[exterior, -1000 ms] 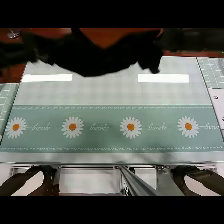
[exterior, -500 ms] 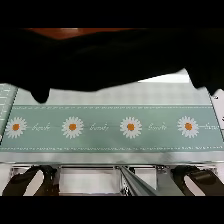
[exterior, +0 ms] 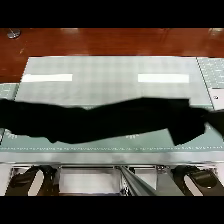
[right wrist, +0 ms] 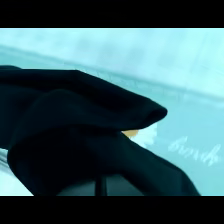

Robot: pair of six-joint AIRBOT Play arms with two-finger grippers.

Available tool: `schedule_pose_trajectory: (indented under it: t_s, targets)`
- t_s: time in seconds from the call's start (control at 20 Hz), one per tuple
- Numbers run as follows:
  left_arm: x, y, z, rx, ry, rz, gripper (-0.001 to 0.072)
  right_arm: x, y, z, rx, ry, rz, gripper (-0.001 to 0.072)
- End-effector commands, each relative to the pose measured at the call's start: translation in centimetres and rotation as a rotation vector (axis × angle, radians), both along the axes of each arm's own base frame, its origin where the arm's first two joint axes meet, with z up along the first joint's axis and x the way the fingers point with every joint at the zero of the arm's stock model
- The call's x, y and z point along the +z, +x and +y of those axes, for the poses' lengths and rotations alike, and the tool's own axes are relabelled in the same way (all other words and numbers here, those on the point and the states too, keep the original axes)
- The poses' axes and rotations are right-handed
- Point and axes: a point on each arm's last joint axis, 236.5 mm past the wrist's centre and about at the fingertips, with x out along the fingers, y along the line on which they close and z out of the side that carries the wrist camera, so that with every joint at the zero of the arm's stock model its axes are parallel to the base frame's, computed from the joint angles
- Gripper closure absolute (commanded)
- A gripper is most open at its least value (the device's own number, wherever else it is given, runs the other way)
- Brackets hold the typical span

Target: Fold the shirts.

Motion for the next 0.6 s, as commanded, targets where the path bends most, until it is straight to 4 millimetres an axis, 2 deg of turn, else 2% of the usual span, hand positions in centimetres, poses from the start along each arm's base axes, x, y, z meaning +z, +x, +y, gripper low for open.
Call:
schedule_pose_trajectory:
  t_s: [0.0, 0.15, 0.25, 0.35, 0.5, 0.55]
  targets:
    - [-10.4, -0.9, -0.5, 0.005, -0.063, 0.250, 0.0687, -9.0, 1.3, 0.2, -0.060, 0.016, 0.172, 0.0685]
    - [-17.0, 1.8, -1.4, 0.045, -0.111, 0.287, 0.0687, -15.2, 5.7, 0.0, -0.162, 0.039, 0.202, 0.0685]
    - [-19.8, 4.5, -1.9, 0.076, -0.103, 0.285, 0.0687, -18.0, 9.0, -0.9, -0.229, 0.013, 0.202, 0.0685]
    - [-21.1, 8.3, -2.4, 0.095, -0.084, 0.237, 0.0687, -20.4, 12.8, -1.5, -0.296, -0.001, 0.193, 0.0685]
    - [-21.7, 13.4, -3.3, 0.122, -0.093, 0.232, 0.0684, -23.3, 17.7, -1.5, -0.359, 0.001, 0.229, 0.0683]
    - [-21.5, 14.9, -3.5, 0.118, -0.093, 0.233, 0.0624, -23.6, 19.4, -1.5, -0.375, 0.009, 0.247, 0.0591]
